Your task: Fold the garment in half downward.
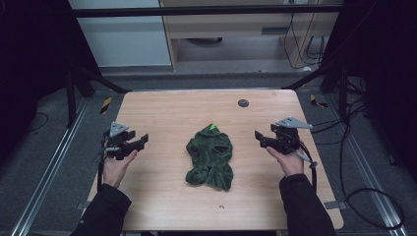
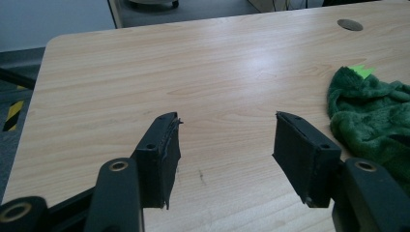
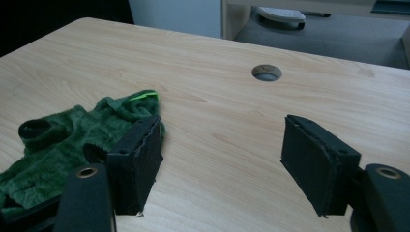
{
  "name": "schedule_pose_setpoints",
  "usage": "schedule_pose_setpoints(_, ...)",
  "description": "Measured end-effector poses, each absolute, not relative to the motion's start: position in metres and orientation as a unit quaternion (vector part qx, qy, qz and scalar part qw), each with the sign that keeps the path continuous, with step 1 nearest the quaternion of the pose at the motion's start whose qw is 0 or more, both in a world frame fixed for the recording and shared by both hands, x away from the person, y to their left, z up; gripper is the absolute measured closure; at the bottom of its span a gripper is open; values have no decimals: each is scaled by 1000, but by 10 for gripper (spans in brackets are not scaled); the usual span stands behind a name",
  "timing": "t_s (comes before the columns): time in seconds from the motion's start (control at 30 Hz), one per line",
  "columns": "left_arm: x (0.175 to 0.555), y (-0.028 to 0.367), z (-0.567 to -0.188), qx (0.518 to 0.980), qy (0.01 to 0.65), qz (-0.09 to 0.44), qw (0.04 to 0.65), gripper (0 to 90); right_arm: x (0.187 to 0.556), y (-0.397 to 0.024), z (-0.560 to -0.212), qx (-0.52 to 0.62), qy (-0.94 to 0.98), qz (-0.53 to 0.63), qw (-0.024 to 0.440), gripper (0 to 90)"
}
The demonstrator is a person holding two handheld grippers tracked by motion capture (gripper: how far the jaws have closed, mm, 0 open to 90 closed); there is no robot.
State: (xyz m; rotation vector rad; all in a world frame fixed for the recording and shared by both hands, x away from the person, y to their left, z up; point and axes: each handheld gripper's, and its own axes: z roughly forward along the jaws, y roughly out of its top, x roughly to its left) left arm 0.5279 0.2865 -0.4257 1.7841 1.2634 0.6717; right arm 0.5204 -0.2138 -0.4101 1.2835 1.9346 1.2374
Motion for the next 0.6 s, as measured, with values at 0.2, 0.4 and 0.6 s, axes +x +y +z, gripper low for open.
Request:
schedule_pose_setpoints(0.2, 540, 276, -426, 722, 493, 245, 419, 420, 535, -200, -407, 464, 719, 457, 243, 343)
schedule_pose_setpoints(0.4, 552, 265, -422, 729, 484, 238, 420, 424, 548, -188, -404, 457, 724, 456, 242, 372)
schedule_pose_setpoints(0.6, 566, 252, -416, 737, 471, 235, 425, 424, 565, -175, -401, 450, 730, 451, 247, 401)
